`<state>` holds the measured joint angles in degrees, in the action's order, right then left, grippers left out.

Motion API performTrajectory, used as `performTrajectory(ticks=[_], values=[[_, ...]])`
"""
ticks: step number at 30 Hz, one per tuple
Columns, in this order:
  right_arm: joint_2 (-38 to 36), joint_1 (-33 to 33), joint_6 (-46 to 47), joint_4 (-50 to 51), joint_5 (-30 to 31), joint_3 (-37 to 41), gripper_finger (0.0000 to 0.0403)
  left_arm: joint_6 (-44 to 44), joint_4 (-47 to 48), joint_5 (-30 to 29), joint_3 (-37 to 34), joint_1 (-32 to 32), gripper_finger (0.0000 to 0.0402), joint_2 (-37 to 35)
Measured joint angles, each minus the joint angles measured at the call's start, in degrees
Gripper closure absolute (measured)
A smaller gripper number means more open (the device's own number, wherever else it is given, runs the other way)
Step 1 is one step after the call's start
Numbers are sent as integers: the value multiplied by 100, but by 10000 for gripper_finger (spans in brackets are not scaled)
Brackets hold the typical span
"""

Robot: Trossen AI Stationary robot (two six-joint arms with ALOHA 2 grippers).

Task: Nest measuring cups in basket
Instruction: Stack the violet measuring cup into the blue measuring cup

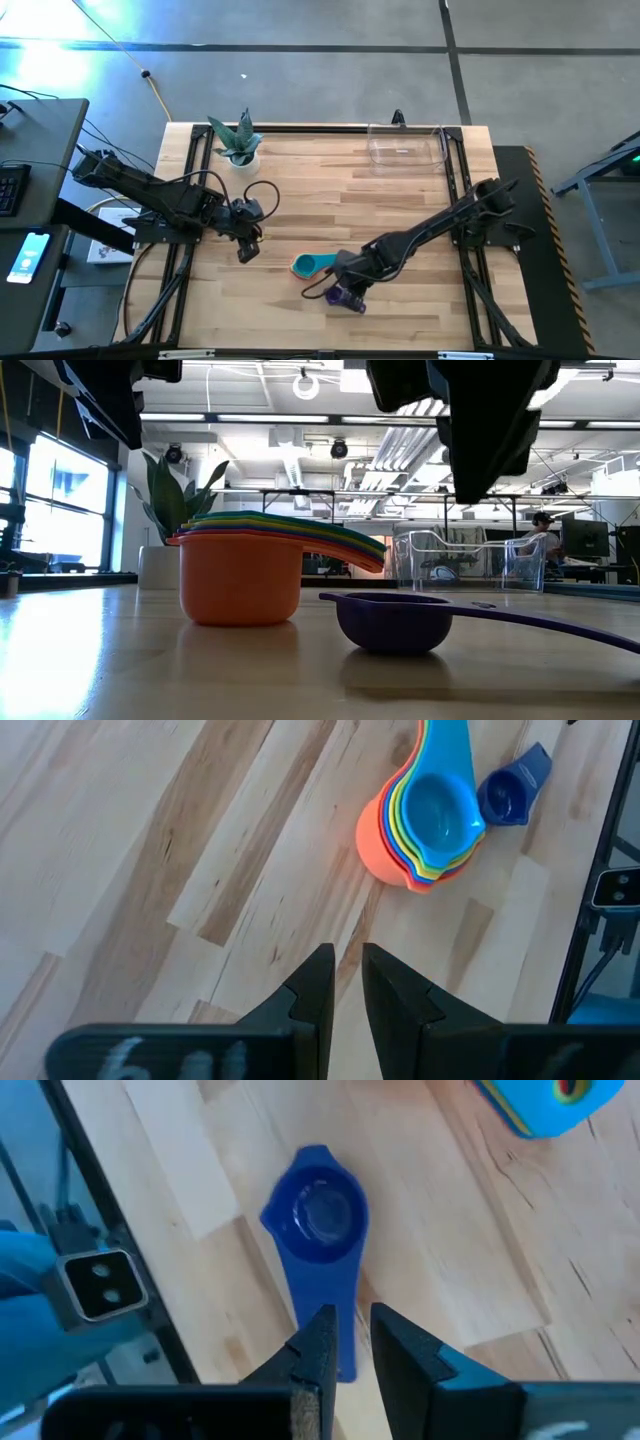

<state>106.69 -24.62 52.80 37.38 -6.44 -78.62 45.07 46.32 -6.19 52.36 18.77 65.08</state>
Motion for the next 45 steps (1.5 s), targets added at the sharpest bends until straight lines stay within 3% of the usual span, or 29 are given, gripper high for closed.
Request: performTrajectory(ticks=[5,16,45], values=[[18,0,-227,-104,42,81,336,182,-4,-42,0,-1,355,0],[68,37,-537,-590,750,78,265,287,-9,-46,0,2,355,0],[1084,37,-475,-1174,397,69,263,283,-50,-43,2,4,355,0]])
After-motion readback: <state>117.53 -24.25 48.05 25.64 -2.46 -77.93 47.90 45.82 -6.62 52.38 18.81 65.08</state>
